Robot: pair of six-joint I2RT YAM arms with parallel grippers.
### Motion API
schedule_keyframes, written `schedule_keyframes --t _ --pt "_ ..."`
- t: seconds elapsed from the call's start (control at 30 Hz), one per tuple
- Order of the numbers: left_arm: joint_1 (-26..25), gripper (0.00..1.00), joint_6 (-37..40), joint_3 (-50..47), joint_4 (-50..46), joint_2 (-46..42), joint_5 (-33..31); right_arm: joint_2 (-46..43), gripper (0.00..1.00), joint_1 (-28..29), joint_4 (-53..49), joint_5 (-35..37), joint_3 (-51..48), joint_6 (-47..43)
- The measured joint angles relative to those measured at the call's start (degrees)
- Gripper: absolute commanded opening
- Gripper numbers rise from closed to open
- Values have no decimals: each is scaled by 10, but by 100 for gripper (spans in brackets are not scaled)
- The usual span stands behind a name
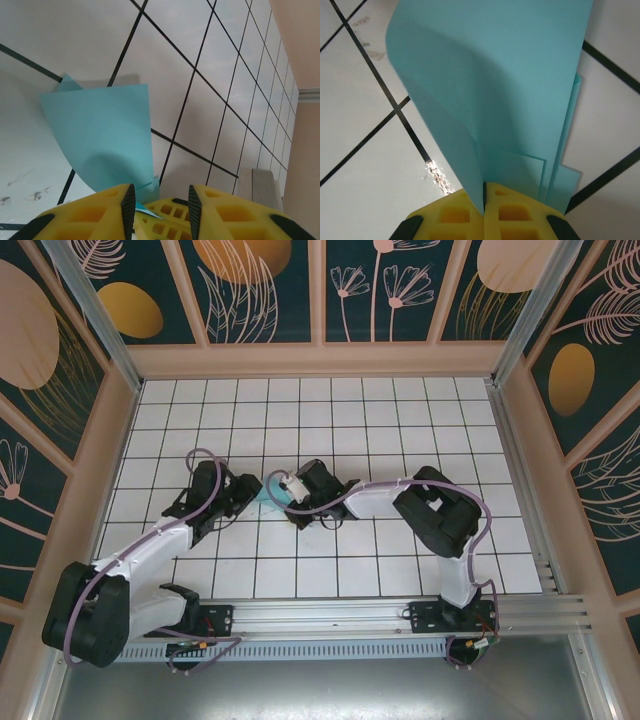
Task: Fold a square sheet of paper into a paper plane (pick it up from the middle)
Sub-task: Fold the wing for the fifth time at the center of the table.
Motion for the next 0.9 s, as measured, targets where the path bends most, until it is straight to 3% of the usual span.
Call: schedule_keyframes --t 0.5,0.9 --pt "0 26 7 -60 124 23 76 2 0 -55 43 -145 -27 120" --pt "-42 18 15 -66 218 125 104 2 0 -85 120 -209 -71 223"
